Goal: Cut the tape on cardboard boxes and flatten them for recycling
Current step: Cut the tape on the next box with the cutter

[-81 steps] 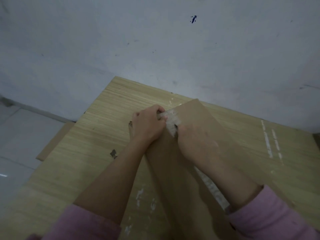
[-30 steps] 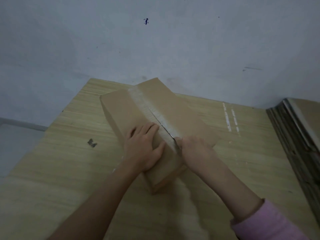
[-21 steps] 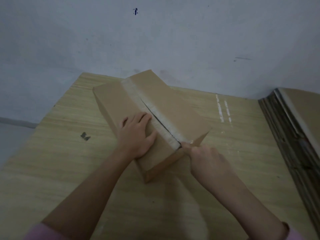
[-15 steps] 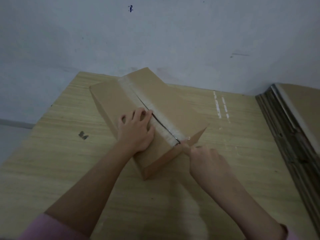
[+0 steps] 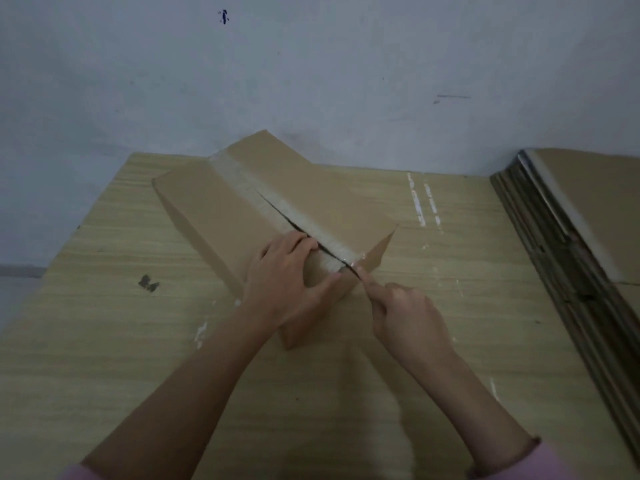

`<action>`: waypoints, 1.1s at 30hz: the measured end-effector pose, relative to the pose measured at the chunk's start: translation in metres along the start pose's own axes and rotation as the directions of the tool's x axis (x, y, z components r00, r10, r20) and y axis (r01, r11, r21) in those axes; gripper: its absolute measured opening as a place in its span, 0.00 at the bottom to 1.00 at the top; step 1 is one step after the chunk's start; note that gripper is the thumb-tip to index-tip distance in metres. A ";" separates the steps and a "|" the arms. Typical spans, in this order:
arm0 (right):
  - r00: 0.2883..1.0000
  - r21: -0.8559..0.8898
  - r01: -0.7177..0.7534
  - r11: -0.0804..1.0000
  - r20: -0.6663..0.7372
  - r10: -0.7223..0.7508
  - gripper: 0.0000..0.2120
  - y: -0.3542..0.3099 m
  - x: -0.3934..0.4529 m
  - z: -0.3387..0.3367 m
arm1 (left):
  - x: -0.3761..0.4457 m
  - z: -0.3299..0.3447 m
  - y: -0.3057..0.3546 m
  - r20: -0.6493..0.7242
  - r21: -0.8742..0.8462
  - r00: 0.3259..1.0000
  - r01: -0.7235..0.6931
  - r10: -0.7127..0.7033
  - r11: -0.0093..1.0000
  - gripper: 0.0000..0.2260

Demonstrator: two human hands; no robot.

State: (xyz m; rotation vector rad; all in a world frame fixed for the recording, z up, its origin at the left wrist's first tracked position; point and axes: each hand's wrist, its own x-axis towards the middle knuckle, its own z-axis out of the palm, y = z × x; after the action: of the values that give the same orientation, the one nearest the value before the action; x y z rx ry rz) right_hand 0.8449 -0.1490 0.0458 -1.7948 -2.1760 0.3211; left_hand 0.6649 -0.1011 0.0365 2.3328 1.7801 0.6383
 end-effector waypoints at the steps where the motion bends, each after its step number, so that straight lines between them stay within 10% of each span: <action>1: 0.998 0.047 0.010 0.999 -0.059 -0.007 0.25 0.004 -0.006 0.000 | 0.001 -0.001 0.001 0.015 0.029 1.000 0.006 -0.007 1.000 0.35; 8: 0.949 0.416 -0.127 0.901 -0.213 0.233 0.17 0.010 -0.023 -0.003 | 0.006 -0.004 0.000 0.199 0.184 0.980 -0.036 -0.001 0.982 0.43; 21: 0.962 0.131 0.034 0.991 -0.272 0.003 0.18 0.004 -0.003 0.008 | 0.005 -0.002 -0.002 0.187 0.155 0.982 -0.049 0.019 0.987 0.42; 33: 0.998 -0.132 -0.068 0.989 -0.021 0.066 0.25 -0.026 0.021 -0.011 | 0.010 -0.002 -0.001 0.199 0.174 0.980 -0.037 0.001 0.984 0.43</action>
State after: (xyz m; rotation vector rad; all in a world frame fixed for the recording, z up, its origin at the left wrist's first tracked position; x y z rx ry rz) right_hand 0.8217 -0.1338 0.0670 -1.9367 -2.1753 0.1794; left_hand 0.6655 -0.0921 0.0407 2.4292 1.7907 0.2462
